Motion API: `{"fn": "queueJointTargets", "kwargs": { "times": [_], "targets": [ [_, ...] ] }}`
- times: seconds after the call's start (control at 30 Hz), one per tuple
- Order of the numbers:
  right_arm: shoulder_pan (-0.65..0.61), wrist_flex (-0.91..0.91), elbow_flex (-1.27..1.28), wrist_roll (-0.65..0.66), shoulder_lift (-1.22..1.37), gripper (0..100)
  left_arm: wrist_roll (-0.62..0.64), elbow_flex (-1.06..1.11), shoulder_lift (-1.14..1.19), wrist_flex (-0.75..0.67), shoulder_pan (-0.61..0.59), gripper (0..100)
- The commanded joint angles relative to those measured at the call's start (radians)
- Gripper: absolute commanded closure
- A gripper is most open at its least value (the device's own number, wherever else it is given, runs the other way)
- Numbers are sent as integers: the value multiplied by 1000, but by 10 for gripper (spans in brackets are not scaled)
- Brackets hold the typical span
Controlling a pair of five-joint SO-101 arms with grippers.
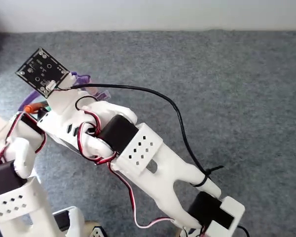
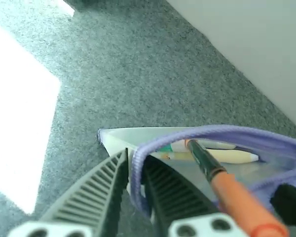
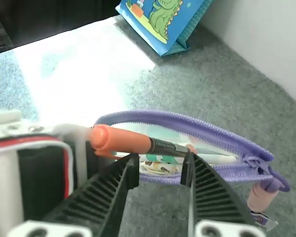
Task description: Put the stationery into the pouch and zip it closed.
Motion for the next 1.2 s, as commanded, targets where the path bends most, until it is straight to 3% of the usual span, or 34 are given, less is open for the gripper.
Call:
{"fn": "queueJointTargets", "kwargs": {
  "times": [0.0,0.17,0.5,0.63,0.77,1.0,1.17],
  "targets": [
    [-30,-56,-20,6,4,838,2,-1,6,-18,3,988],
    [-19,-134,-17,8,5,839,2,-1,6,-18,3,988],
    [-18,97,-23,8,-18,837,2,-1,6,-18,3,988],
    [-35,110,-21,8,-42,837,2,-1,6,-20,3,988],
    [-70,82,-20,20,-35,837,2,-1,6,-20,3,988],
    [-84,-96,-20,155,50,837,2,-1,5,-18,3,988],
    [-77,-191,-20,153,96,837,2,-1,2,-18,3,988]
  ]
}}
